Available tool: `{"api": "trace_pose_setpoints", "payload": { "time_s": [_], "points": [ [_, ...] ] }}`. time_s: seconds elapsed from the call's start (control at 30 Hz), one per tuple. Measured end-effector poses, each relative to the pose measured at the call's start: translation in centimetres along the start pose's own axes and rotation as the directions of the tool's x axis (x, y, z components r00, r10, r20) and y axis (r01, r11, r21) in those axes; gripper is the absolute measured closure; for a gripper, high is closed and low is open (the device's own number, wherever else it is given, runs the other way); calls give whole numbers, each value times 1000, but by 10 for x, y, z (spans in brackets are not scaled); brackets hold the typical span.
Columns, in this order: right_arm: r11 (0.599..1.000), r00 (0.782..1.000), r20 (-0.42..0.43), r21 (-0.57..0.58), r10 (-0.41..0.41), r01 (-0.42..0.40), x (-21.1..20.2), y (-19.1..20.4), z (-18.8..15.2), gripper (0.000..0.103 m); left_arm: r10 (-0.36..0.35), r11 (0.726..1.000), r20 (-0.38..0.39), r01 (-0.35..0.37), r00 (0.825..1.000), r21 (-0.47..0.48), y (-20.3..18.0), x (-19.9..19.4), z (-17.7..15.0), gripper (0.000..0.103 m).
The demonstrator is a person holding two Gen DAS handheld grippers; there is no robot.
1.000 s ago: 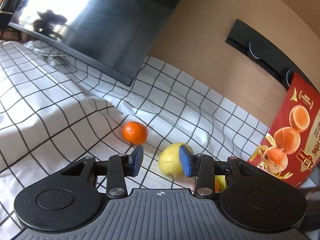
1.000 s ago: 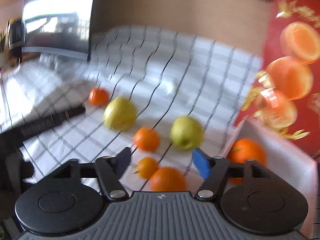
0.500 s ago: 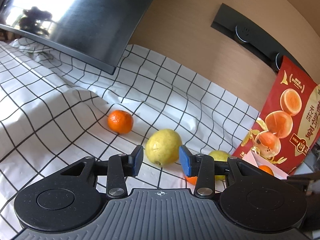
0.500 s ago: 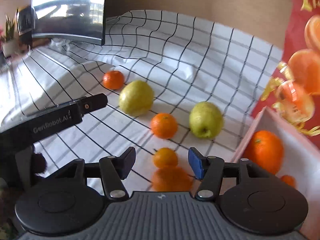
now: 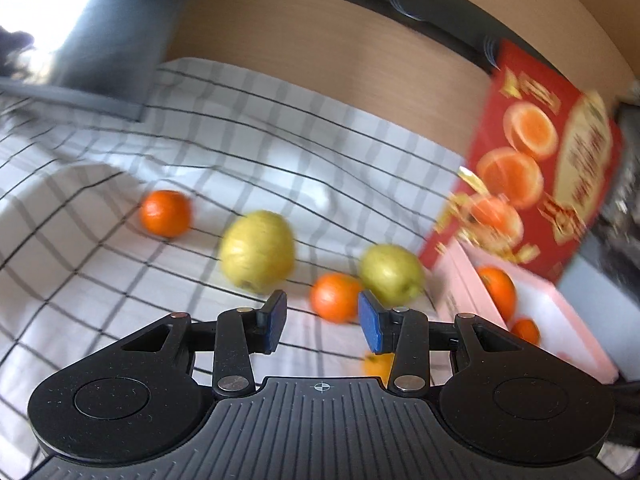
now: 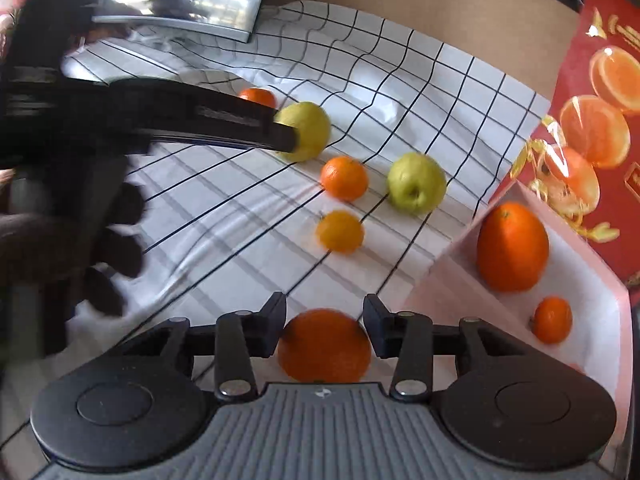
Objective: Organize fruits
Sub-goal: 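Drop the large orange into the pink box with the right tool while the left tool reaches for more fruit, then grasp a green pear with the right tool while the left tool grasps a small tangerine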
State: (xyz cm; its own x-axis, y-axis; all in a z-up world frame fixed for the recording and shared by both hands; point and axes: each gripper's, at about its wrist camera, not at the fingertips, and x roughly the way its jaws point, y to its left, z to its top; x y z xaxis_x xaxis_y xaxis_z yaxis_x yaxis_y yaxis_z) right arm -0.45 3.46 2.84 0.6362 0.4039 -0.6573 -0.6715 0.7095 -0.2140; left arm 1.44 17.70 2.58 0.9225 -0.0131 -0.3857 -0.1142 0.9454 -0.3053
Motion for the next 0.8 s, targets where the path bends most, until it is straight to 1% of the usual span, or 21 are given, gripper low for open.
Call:
{"api": "trace_pose_setpoints", "payload": {
  "time_s": [0.07,0.17,0.23,0.3,0.37,0.4,0.43,0.47,0.5,0.57,0.6,0.67,0.77,0.8],
  "points": [
    [999,1000,15,24,21,-22,-15,-5,-13,61,-19,998,-11,19,1000,56,-11,1,-3,59],
    [995,997,44,75,70,-73,-34,-19,-33,61,-17,996,-16,18,1000,89,-17,4,-6,59],
    [990,993,86,107,84,-93,-44,-27,-45,61,-17,998,-24,18,1000,60,-14,7,-6,59],
    [987,990,120,132,79,-95,-52,-33,-54,60,-19,1000,-32,19,999,-6,-5,7,-2,59],
    [980,986,143,161,90,-113,-56,-40,-62,57,-25,996,-12,24,1000,-86,9,-2,5,59],
    [976,983,151,176,102,-128,-57,-44,-66,54,-17,994,1,17,1000,-104,14,-6,9,59],
    [972,981,159,186,113,-142,-58,-47,-70,52,4,994,13,-2,1000,-113,19,-11,14,59],
    [969,978,166,193,122,-154,-58,-51,-73,48,35,992,19,-32,999,-118,24,-15,20,59],
    [966,976,172,199,130,-164,-58,-54,-77,44,67,990,13,-65,998,-124,28,-17,25,59],
    [960,972,181,209,147,-185,-58,-59,-81,39,89,988,-16,-90,996,-123,31,-16,33,59],
    [958,970,185,213,155,-194,-57,-61,-83,35,85,990,-29,-88,996,-109,30,-13,36,59],
    [954,968,192,222,160,-202,-54,-64,-85,34,96,993,-26,-98,995,-70,27,-8,41,59],
    [954,967,204,226,151,-197,-53,-62,-87,30,155,988,23,-155,988,-18,27,0,51,59],
    [955,968,205,226,148,-193,-53,-61,-88,29,167,986,42,-166,985,-23,29,1,54,59]
  ]
}}
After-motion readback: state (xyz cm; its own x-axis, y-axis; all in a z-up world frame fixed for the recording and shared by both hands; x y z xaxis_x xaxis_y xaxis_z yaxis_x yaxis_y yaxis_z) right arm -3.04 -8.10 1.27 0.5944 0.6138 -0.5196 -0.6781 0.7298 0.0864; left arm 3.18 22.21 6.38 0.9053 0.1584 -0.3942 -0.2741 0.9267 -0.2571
